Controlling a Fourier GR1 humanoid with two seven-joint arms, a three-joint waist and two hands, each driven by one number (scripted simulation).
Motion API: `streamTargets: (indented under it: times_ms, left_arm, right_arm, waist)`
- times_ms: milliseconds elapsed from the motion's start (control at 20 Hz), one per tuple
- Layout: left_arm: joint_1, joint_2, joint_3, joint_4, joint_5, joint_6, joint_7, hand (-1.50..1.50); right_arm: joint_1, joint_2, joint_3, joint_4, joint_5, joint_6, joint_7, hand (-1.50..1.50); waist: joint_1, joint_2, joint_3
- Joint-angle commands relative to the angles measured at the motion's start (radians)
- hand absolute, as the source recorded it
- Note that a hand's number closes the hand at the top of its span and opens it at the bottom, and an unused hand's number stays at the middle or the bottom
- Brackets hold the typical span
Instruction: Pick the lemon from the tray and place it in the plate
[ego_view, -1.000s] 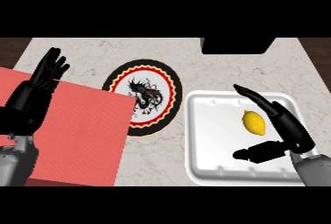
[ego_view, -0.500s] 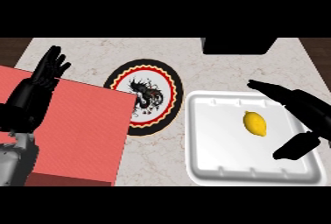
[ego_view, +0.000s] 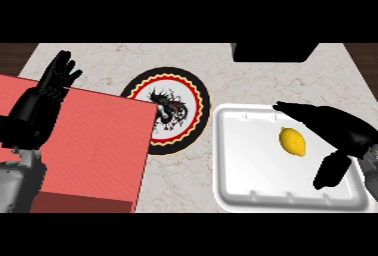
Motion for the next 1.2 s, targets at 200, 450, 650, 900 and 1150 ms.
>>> streamTargets:
  times_ms: [200, 450, 650, 900, 1150]
  left_arm:
    - [0.019, -0.009, 0.033, -0.003, -0.015, -0.038, -0.009, 0.0]
    - [-0.029, -0.017, 0.063, 0.075, -0.001, -0.083, -0.044, 0.0]
    - [0.012, -0.064, 0.025, -0.02, -0.073, -0.033, -0.005, 0.0]
    - [-0.013, -0.036, 0.091, 0.03, -0.036, -0.083, -0.009, 0.0]
    - [-0.023, -0.06, 0.073, 0.013, -0.056, -0.088, 0.024, 0.0]
  right_arm:
    - [0.031, 0.062, -0.02, 0.091, 0.214, -0.015, -0.022, -1.5]
    - [0.015, 0.123, -0.026, 0.166, 0.286, 0.033, 0.0, -1.5]
    - [-0.024, 0.202, -0.05, 0.258, 0.365, 0.045, -0.025, -1.5]
    - [0.062, 0.209, -0.05, 0.315, 0.439, -0.011, -0.144, -1.5]
    - [0.0, 0.217, -0.094, 0.488, 0.493, -0.005, -0.267, -1.5]
  waist:
    - [-0.004, 0.0, 0.001]
    - [-0.005, 0.001, 0.001]
    - [0.0, 0.001, 0.001]
    - [-0.004, 0.0, 0.001]
    - [-0.001, 0.001, 0.001]
